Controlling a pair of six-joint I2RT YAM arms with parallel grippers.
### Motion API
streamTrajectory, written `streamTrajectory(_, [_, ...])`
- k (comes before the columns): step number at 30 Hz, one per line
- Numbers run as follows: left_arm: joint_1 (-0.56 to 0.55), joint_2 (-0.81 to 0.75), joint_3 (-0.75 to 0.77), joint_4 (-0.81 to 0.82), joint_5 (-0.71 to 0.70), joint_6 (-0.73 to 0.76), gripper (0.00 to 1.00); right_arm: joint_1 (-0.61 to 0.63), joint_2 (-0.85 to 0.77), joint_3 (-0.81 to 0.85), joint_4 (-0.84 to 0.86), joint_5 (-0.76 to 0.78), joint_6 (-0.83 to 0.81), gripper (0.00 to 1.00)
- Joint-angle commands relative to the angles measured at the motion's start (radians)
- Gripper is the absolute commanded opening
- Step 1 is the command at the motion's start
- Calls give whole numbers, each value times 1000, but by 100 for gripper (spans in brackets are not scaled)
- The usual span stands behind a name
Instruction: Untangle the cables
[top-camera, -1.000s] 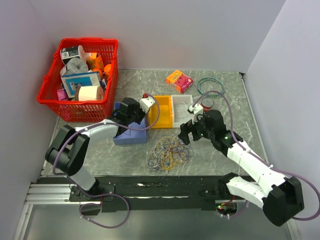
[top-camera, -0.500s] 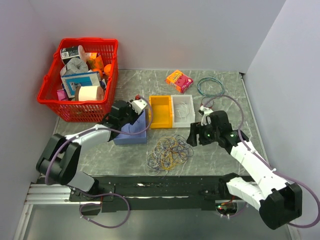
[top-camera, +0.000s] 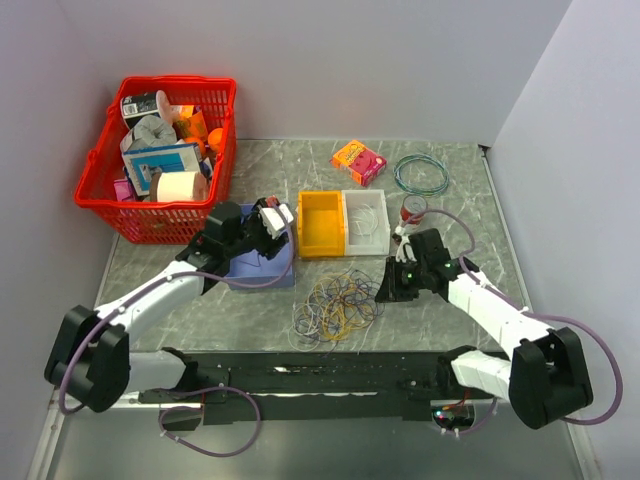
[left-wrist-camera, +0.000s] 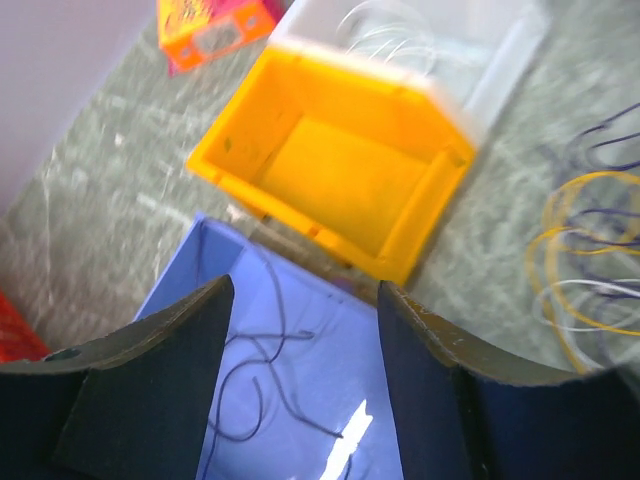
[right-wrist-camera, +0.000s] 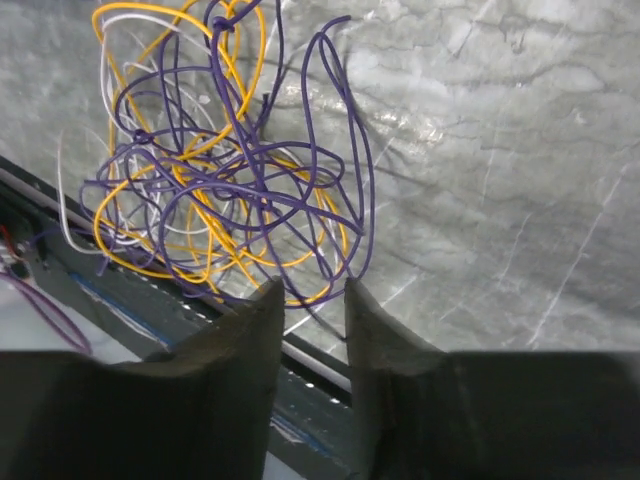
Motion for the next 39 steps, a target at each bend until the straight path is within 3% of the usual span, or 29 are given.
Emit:
streamTrajectory(1, [-24, -78, 4, -28, 138, 20, 66, 2, -8, 31, 24, -15, -15, 6])
streamTrajectory(2, [-31, -86, 8, -34, 177, 19, 67, 6, -18, 46, 12, -22, -21, 0])
streamTrajectory(9, [-94, -163, 41, -62, 369, 23, 74, 210, -142, 368, -189, -65, -228, 0])
streamTrajectory(13, [-117, -197, 69, -6, 408, -60, 75, 244, -218, 527, -173, -244, -268, 0])
streamTrajectory(22, [-130, -232, 187, 146, 523, -274, 84, 246, -211, 693, -58, -296, -290, 0])
streamTrajectory(29, [-205, -203, 236, 205, 598, -461, 77, 250, -157, 738, 5, -274, -302, 0])
streamTrajectory(39, [-283, -151, 222, 186, 515, -459, 59, 273, -136, 767, 56, -332, -310, 0])
